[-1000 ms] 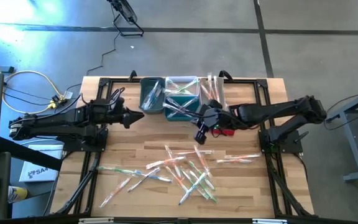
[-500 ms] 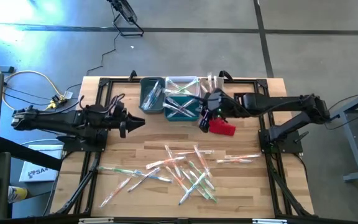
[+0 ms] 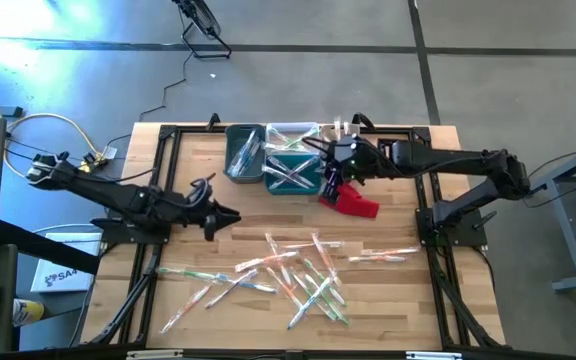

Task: Pick & Place Toothbrushes
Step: Put the orange toothbrush into the white bin

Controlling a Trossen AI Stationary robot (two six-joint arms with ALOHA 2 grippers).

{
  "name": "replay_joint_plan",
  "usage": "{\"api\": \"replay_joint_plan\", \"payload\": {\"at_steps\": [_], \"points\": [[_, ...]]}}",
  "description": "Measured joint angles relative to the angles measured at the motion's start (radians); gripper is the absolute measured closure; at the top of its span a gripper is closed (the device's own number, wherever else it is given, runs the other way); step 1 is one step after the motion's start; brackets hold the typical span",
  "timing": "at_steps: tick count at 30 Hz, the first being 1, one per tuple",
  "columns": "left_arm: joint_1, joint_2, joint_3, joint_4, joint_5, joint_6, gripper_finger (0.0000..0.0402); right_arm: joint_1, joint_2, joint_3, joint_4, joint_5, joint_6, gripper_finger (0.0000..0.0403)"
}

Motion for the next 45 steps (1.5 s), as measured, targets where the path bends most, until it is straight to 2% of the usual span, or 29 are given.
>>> {"api": "replay_joint_plan", "payload": {"at_steps": [6,14,20,26,31,41,45], "points": [[-0.048,0.106,0.038,0.054,-0.020,0.001,0.0286,-0.030,0.000,0.000,0.000,-0.041,-0.033,0.0399],[-0.064,0.256,0.170,0.031,-0.030,0.126,0.0286,-0.067,0.000,0.000,0.001,-0.138,-0.069,0.0399],[-0.063,0.374,0.304,-0.127,-0.032,0.157,0.0286,-0.086,0.000,0.000,0.001,-0.147,-0.126,0.0399],[-0.063,0.491,0.419,-0.336,-0.019,0.157,0.0286,-0.116,0.001,0.000,-0.002,-0.202,-0.175,0.0399],[-0.063,0.558,0.432,-0.372,0.033,0.157,0.0286,-0.131,0.001,0.000,-0.008,-0.211,-0.211,0.0399],[-0.063,0.659,0.431,-0.404,0.036,0.168,0.0286,-0.132,0.001,0.000,-0.014,-0.211,-0.282,0.0399],[-0.062,0.699,0.431,-0.423,0.087,0.203,0.0286,-0.132,0.001,0.000,-0.017,-0.211,-0.288,0.0400]]}}
